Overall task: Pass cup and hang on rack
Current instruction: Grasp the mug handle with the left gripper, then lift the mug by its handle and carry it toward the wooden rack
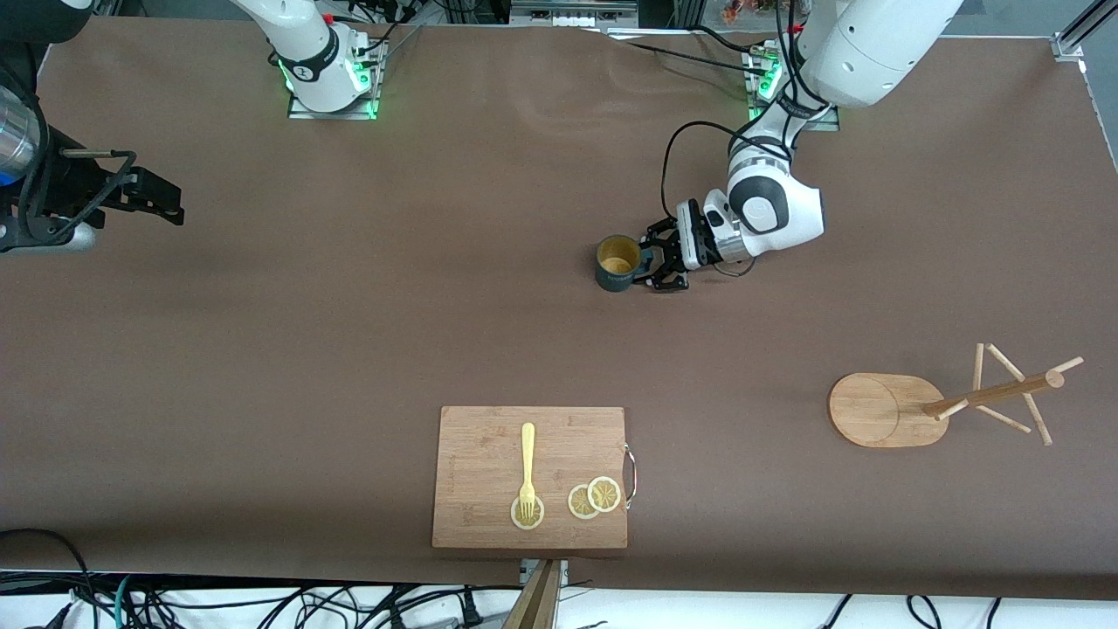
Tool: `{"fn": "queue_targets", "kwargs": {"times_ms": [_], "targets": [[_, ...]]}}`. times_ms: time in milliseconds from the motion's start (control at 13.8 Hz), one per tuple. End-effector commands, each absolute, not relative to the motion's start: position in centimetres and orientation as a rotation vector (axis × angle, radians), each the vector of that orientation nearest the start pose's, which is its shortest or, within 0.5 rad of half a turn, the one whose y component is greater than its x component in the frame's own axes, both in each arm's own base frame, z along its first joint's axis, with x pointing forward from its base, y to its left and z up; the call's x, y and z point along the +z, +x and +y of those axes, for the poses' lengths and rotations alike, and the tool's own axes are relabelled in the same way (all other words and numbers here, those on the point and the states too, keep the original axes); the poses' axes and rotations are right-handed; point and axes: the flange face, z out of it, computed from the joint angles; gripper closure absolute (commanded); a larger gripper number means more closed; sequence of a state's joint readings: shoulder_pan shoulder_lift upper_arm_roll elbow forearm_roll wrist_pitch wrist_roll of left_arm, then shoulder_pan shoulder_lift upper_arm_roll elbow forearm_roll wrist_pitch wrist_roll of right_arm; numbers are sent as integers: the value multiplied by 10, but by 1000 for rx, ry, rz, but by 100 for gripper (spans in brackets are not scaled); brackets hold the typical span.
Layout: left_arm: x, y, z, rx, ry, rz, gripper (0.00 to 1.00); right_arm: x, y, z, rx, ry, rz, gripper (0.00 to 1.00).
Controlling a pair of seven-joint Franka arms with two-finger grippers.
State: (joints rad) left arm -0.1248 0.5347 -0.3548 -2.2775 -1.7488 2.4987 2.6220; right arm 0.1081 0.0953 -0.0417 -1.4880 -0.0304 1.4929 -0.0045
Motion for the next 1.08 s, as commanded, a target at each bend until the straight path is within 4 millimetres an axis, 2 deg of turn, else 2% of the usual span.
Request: {"fn": "queue_targets", "kwargs": {"times_ms": [0, 145, 217, 289, 506, 578, 795, 1012], "targets": [[109, 423, -235, 824, 1805, -1499, 76, 610, 570, 35, 147, -3185, -138, 0], [110, 424, -235, 826, 1803, -1500, 84, 610, 570, 40, 147, -3185, -138, 0], [109, 424, -234, 825, 1805, -1499, 95, 610, 570, 40, 146, -3187, -112, 0], [109, 425, -233, 828, 1806, -1498, 100, 611, 569, 40, 143, -3186, -102, 0], [112, 428, -228, 835, 1818, -1484, 100, 610, 570, 41, 146, -3186, -102, 0], [117, 436, -223, 852, 1832, -1467, 100, 610, 570, 41, 146, -3186, -102, 0], [147, 459, -203, 868, 1891, -1366, 100, 610, 570, 41, 146, -3186, -102, 0], [183, 479, -187, 780, 1965, -1222, 100, 609, 569, 40, 156, -3187, -97, 0]]}}
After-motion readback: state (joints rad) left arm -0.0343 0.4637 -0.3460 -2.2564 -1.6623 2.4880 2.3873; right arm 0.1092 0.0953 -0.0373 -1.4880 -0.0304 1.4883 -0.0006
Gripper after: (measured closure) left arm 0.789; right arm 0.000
